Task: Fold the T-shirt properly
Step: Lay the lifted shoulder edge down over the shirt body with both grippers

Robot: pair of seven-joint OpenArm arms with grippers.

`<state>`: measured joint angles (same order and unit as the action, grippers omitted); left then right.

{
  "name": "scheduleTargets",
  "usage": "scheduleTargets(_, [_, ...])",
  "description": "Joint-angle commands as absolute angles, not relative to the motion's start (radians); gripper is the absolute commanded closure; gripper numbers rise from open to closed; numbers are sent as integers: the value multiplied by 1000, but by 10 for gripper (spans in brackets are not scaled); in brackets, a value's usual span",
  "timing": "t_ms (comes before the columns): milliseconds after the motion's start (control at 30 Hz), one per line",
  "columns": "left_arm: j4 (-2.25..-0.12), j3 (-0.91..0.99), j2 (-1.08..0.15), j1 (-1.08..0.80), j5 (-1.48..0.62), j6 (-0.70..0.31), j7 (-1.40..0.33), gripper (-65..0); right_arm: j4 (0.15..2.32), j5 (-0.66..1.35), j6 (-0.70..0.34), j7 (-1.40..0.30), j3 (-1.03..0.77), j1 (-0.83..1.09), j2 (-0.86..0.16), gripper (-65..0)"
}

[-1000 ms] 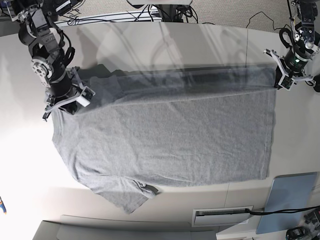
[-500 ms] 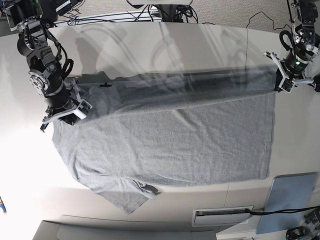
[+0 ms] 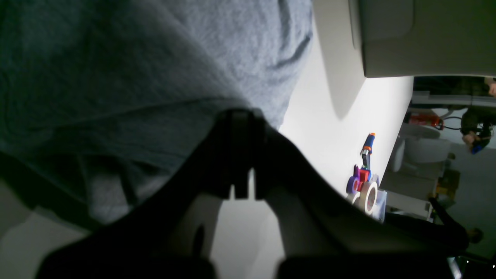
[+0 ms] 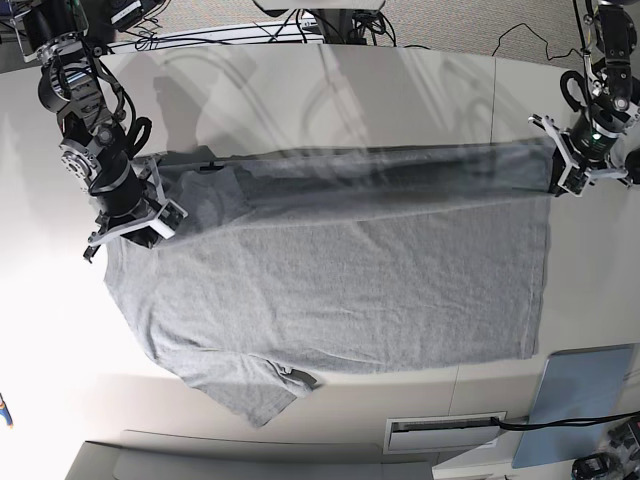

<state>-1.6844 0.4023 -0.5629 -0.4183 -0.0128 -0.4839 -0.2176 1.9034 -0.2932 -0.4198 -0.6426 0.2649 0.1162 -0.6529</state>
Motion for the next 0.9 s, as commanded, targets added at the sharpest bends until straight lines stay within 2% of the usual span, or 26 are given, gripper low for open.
scheduleTargets(0, [-1697,414,-585,-411,-20,-472,-202,0,1916,-303,-408,-635,257,99,-668,0])
scheduleTargets(633, [-1697,414,-585,-380,-31,-472,-202,0,1916,-303,-408,-628,257,99,-667,0])
scheduleTargets(667, [-1697,414,-585,-380,-31,-472,-202,-42,1916,-303,-408,-628,256,99,-668,0])
scheduleTargets(700, [-1697,414,-585,-380,-31,-470,-202,-119,1916,-303,-408,-627,256,99,-668,-10])
scheduleTargets(767, [-1697,414,-585,-380,-31,-468,-202,-272,1916,-303,-407,-627,256,99,-668,-116])
scheduleTargets(800, [-1697,414,-585,-380,-31,-468,-202,-327,1916,-303,-406,-627,256,99,-667,-163])
scheduleTargets(867, [-1697,414,-585,-380,-31,-468,-202,-380,1916,-303,-406,-628,256,99,-667,-227])
